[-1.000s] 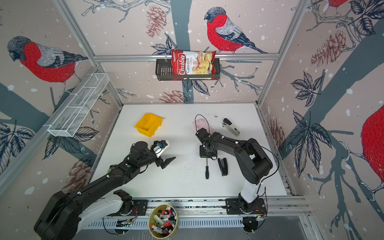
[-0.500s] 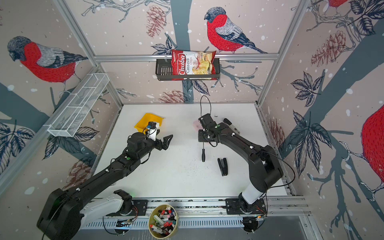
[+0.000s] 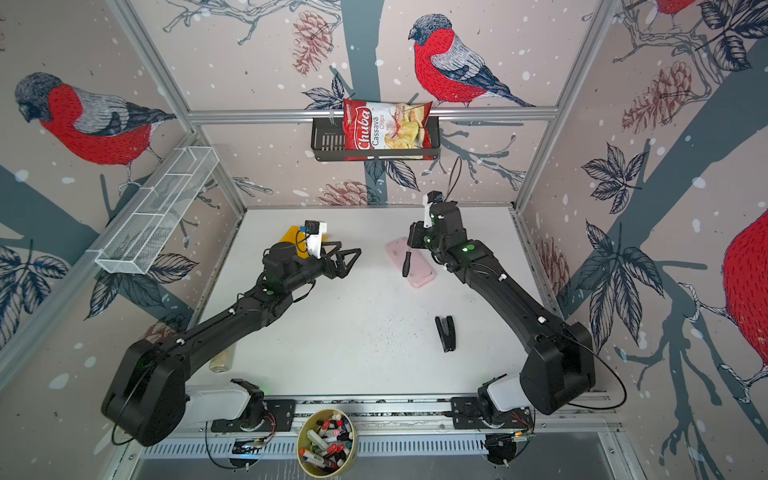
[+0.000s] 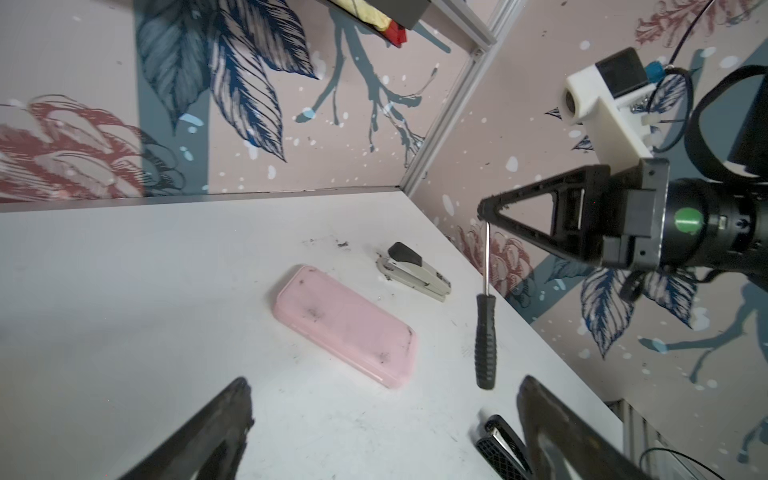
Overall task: Put the screwdriver in the bin
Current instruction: 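Lift the screwdriver with the right gripper toward the left gripper, then grasp the screwdriver handle with the left gripper and release the right gripper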
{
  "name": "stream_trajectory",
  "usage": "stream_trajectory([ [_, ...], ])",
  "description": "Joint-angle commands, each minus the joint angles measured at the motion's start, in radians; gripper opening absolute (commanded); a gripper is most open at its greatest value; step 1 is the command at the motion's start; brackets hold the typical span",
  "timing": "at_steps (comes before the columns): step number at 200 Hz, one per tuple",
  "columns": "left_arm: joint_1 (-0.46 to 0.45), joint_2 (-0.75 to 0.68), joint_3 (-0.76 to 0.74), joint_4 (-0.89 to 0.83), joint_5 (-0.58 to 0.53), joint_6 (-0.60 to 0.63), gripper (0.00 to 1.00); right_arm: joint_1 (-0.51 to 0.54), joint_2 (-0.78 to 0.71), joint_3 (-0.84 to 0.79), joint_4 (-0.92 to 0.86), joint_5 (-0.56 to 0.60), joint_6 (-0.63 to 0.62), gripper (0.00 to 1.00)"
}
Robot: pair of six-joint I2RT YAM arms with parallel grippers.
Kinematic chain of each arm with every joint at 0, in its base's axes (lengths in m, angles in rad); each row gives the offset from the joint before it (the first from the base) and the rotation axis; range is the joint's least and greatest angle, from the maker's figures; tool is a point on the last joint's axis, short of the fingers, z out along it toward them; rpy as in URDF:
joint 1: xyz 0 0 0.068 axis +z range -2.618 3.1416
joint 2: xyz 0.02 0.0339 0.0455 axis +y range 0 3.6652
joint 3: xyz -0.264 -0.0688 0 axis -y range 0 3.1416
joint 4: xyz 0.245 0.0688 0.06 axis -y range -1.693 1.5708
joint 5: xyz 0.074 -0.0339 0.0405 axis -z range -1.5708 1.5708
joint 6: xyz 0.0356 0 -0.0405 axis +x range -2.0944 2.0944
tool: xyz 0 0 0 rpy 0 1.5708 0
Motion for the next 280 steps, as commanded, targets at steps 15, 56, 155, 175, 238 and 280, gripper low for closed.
stream_trajectory([
  [15,-0.057,0.059,0.074,0.076,0.149,-0.03,0.95,-0.039,-0.038,-0.035,0.241,-0.191,-0.003,0.0],
  [56,-0.106,0.115,0.125,0.089,0.194,-0.031,0.88,-0.055,-0.039,-0.021,0.278,-0.37,-0.006,0.0],
  [155,-0.137,0.16,0.14,0.183,0.282,-0.072,0.54,-0.054,-0.044,-0.051,0.416,-0.57,0.094,0.0],
  [175,-0.139,0.165,0.141,0.19,0.287,-0.073,0.49,-0.054,-0.044,-0.061,0.441,-0.577,0.12,0.0],
  [238,-0.156,0.196,0.167,0.19,0.298,-0.079,0.44,-0.055,-0.045,-0.08,0.501,-0.58,0.169,0.0],
  [280,-0.155,0.197,0.161,0.194,0.295,-0.089,0.3,-0.059,-0.048,-0.083,0.494,-0.579,0.166,0.0],
])
